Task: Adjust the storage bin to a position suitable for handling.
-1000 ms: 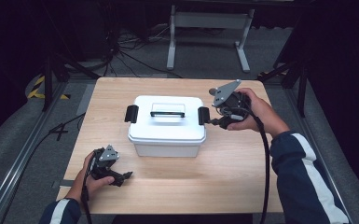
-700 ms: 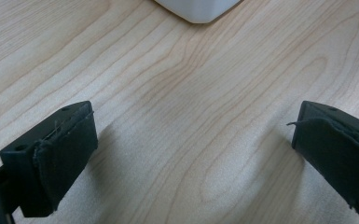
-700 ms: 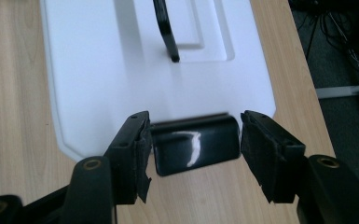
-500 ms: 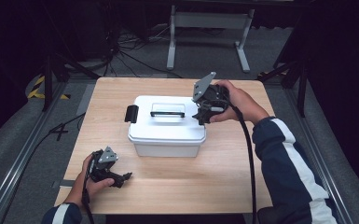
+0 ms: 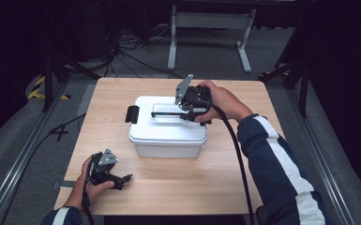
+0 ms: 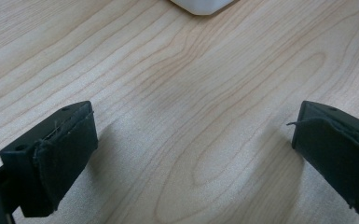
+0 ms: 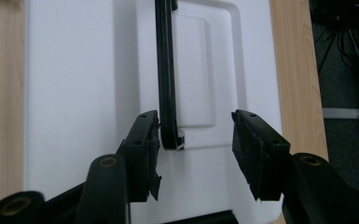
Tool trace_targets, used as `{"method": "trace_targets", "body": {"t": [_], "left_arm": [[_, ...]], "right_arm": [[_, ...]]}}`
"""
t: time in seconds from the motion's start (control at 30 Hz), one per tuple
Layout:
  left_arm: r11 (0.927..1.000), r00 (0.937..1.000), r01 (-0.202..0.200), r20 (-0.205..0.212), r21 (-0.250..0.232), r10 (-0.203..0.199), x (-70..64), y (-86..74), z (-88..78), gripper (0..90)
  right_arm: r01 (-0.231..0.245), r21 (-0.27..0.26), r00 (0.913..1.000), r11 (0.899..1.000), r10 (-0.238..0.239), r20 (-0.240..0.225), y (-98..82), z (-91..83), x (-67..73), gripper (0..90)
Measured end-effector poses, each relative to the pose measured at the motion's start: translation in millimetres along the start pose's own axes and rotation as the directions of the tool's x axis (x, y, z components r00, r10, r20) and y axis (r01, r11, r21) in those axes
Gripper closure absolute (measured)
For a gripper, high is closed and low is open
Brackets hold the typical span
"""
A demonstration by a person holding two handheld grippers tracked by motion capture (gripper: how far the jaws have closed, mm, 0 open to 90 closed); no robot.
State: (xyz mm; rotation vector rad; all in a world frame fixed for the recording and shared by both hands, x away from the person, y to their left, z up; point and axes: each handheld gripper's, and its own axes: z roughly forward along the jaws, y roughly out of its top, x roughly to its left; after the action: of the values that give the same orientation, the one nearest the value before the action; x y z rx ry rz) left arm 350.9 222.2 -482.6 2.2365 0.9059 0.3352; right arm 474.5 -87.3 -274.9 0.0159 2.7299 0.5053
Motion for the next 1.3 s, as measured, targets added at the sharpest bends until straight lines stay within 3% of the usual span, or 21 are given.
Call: {"method": "trace_targets", "body": {"t": [0.1,0.13,0.17,0.2,0.37,0.43,0.63,1.0,1.13,1.3], "left_arm": [[1.0,1.0,0.0,-0.001,-0.001,0.0,-0.1,-0.1,0.0,0.6],[1.0,1.0,0.002,-0.002,0.0,-0.002,-0.3,-0.1,-0.1,0.6],[1.0,1.0,0.0,-0.005,-0.002,0.0,-0.1,0.0,-0.1,0.6],[1.0,1.0,0.001,-0.005,-0.001,-0.001,-0.2,-0.1,-0.1,0.6],[1.0,0.9999,-0.007,-0.008,-0.001,0.007,0.2,0.0,-0.4,0.6],[1.0,0.9999,-0.008,-0.008,0.0,0.008,0.2,-0.1,-0.4,0.6],[1.0,0.9999,-0.008,-0.008,-0.001,0.008,0.2,0.0,-0.4,0.6],[1.0,0.9999,-0.008,-0.008,-0.001,0.008,0.2,0.0,-0.4,0.6],[1.0,0.9999,-0.007,-0.007,0.0,0.007,0.2,0.0,-0.5,0.6],[1.0,0.9999,-0.007,-0.007,0.0,0.007,0.2,0.0,-0.5,0.6]], "right_arm": [[0.016,0.02,0.9999,1.0,-0.016,-0.006,10.6,5.9,0.8,56.4],[0.034,0.044,0.9992,0.998,-0.033,-0.023,16.5,10.0,1.5,62.8],[0.034,0.044,0.9992,0.998,-0.033,-0.023,16.5,10.0,1.5,62.8],[0.05,0.062,0.9985,0.997,-0.048,-0.028,21.3,14.1,2.0,71.0],[0.076,0.084,0.9965,0.994,-0.072,-0.043,27.7,20.9,5.8,76.6],[0.095,0.104,0.995,0.99,-0.091,-0.04,30.0,26.2,6.7,83.3],[0.094,0.105,0.9952,0.99,-0.09,-0.037,29.5,24.5,6.4,83.9],[0.096,0.048,0.9953,0.994,-0.095,-0.017,28.0,17.5,5.2,84.6],[0.074,-0.007,0.9972,0.997,-0.074,-0.011,23.4,9.9,3.8,84.6],[0.07,-0.032,0.9976,0.997,-0.07,0.001,20.5,4.8,2.6,84.6]]}}
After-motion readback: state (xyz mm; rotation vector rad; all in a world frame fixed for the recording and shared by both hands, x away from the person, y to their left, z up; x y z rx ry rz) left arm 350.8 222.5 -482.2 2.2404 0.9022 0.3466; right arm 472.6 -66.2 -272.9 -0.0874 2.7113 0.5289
